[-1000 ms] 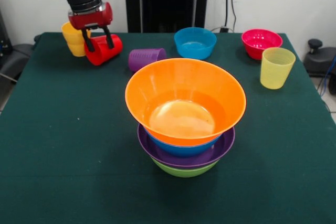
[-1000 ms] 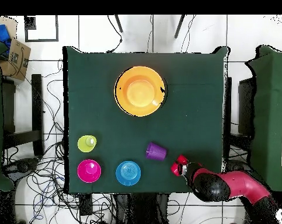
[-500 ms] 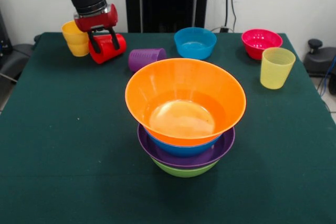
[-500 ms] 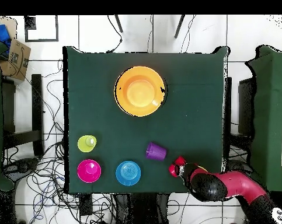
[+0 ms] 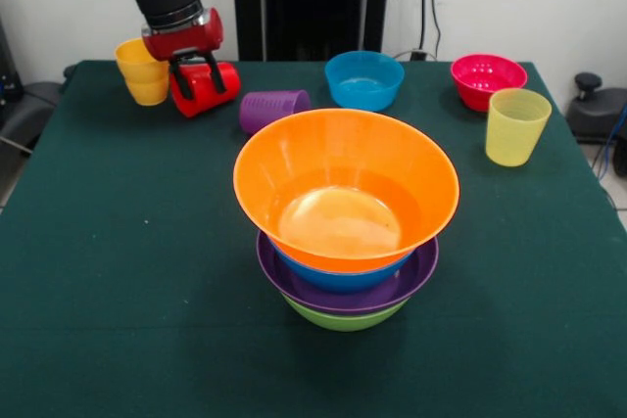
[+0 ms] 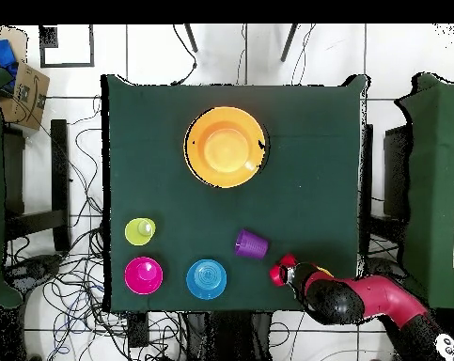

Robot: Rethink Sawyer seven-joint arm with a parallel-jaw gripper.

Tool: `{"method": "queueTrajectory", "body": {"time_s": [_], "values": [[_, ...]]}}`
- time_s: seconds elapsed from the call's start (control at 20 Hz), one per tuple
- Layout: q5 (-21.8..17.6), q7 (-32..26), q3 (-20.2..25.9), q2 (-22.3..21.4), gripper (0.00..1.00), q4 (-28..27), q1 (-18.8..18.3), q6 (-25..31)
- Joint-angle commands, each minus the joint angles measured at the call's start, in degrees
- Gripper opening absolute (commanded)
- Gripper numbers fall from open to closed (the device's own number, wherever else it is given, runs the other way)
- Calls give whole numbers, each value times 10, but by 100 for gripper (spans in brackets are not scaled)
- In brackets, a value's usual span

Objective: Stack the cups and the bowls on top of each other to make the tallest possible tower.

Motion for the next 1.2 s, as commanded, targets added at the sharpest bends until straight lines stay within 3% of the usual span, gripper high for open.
{"method": "queueTrajectory", "body": {"time_s": [0.05, 0.45, 0.7, 1.0, 1.2], "values": [[-22, -174, -7, 22, 0, -6, 32, 56], [-10, -168, -5, 10, 0, -1, 36, 65], [7, -145, -3, -20, 0, 9, 51, 77], [77, -123, 35, -103, 0, 63, 44, 93], [196, -105, 122, -259, 0, 154, 24, 100]]}}
